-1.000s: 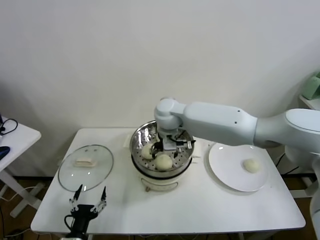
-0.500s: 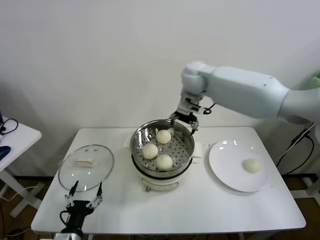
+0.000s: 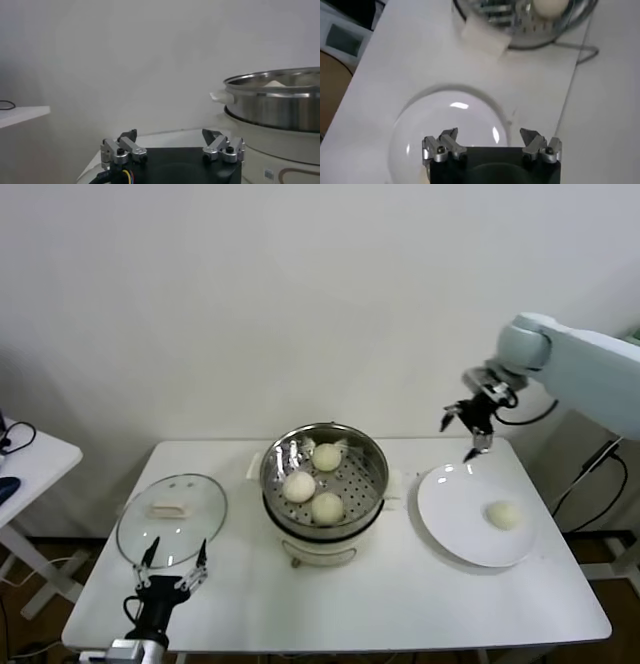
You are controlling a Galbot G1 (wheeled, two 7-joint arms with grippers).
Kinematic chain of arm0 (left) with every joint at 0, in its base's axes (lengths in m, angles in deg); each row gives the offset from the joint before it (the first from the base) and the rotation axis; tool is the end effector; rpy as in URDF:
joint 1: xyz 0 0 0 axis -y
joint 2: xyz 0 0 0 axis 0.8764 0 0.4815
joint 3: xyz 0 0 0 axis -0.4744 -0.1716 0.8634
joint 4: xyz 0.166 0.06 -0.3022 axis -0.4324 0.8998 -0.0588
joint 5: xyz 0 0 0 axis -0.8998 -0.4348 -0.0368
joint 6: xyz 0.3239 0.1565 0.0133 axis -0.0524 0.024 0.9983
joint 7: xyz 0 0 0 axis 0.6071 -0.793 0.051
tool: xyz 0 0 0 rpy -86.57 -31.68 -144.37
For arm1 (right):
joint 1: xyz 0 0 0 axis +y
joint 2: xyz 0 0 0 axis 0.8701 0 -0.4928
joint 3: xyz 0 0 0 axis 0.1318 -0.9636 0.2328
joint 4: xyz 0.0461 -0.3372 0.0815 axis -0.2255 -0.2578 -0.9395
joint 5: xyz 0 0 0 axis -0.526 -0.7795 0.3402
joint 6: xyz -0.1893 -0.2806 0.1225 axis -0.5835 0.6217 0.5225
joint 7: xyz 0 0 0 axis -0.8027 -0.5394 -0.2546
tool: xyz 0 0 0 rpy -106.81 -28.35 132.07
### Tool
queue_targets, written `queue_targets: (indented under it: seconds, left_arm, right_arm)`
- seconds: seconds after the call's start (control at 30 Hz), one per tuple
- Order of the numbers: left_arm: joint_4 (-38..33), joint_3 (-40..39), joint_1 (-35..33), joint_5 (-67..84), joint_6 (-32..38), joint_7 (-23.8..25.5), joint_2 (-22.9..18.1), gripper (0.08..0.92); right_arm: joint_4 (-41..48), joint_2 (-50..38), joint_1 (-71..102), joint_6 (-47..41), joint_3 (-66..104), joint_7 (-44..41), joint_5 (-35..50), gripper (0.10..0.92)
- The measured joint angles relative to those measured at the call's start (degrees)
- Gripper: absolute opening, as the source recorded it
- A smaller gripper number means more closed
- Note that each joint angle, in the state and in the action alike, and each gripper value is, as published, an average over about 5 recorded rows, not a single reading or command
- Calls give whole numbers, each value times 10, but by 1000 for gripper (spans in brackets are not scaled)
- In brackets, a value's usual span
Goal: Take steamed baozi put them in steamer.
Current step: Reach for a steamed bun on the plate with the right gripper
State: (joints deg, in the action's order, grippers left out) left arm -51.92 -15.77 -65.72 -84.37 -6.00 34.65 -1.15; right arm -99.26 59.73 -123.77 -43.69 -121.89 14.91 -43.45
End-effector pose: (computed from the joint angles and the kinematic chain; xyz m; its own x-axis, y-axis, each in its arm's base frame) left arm 0.1434 0.0776 -0.3512 -0.9931 -0.0329 0.1126 -0.0189 0.9922 0.1230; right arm 0.5906 -0.1784 -0.0434 -0.1171 -0.1505 0.9816 -0.9537 -0.2586 -0.1535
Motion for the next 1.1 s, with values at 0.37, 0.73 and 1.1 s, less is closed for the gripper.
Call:
queue_targets:
  seconds: [0.37, 0.73, 1.1]
  left_arm:
    - [-3, 2, -7, 2, -3, -1, -9, 823]
    - [14, 2, -5, -4, -1, -2, -14, 823]
    - [21, 2, -11, -10, 4, -2, -17, 823]
  right_arm:
    - [76, -39, 150, 1, 127, 17, -119, 823]
    - [143, -27, 260, 12, 228, 30, -196, 823]
    - [190, 1, 302, 19, 284, 43, -230, 823]
